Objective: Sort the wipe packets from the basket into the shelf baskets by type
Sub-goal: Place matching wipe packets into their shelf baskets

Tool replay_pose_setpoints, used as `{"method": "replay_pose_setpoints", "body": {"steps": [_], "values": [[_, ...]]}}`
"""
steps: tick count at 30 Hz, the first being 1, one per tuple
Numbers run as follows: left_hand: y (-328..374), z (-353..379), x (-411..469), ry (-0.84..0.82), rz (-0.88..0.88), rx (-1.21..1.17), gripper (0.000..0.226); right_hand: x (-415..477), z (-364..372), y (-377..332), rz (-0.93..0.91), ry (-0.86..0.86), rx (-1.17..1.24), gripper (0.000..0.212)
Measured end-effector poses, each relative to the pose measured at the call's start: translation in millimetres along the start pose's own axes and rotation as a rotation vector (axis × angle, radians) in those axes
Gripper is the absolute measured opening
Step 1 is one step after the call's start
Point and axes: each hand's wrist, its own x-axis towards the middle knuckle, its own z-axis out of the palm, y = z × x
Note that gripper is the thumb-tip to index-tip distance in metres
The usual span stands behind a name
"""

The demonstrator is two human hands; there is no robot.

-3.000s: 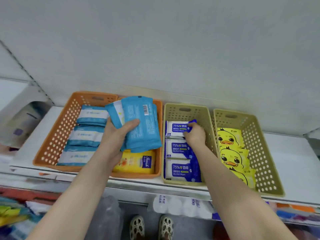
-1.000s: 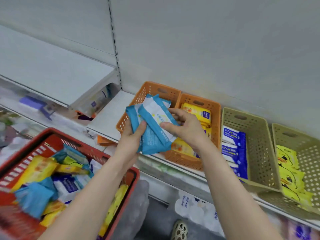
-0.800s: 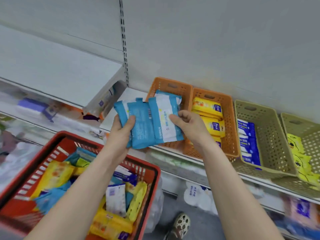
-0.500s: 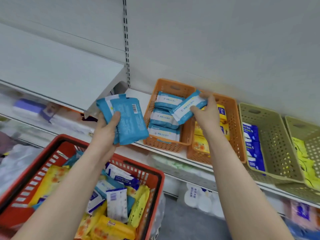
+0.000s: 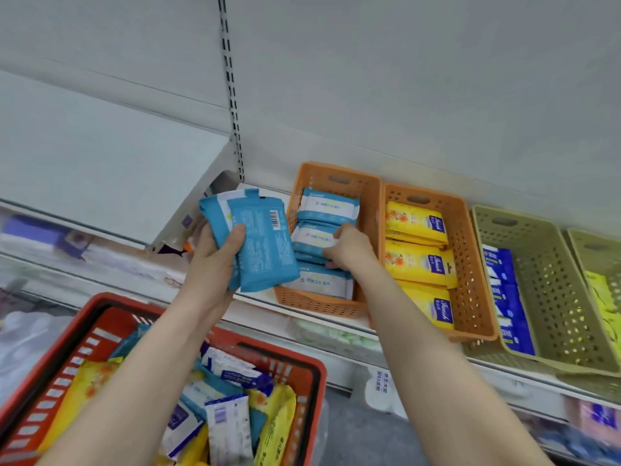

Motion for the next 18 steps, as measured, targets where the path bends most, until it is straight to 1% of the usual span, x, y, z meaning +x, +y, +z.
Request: {"method": "replay_pose_setpoints", "body": {"steps": [2,5,7,11,14,15,16,18], "values": [[1,-4,4,-0.018,-0.007,0.002,0.040,-1,1,0,-0.037,0.035,-0.158,0.042],[2,-11,8,-0.041,-0.014,-0.006,0.040,-3,-1,1,-0.118,0.110,-0.389,0.042],[2,-14,8,-0.050,-0.018,-0.011,0.040,-3,-1,0,-0.122,0.128,-0.447,0.042],[1,-18,8,-0.076,-0.022,-0.004,0.040,-4,3,-3,-0.125,0.153,-0.449,0.042],[2,-17,6,-0.101,-0.017,0.002,0.041,-7,2,1,-0.189,0.172,-0.471,0.040],[3,-16,6,-0.107,-0.013,0.006,0.041,-11,-1,1,-0.234,0.196,-0.442,0.038],[3,-15,5,-0.113,-0.008,0.009,0.041,-14,-5,0,-0.291,0.240,-0.377,0.034],[4,-14,2,-0.121,0.004,0.016,0.043,-29,-16,-9,-0.388,0.324,-0.107,0.020]]}}
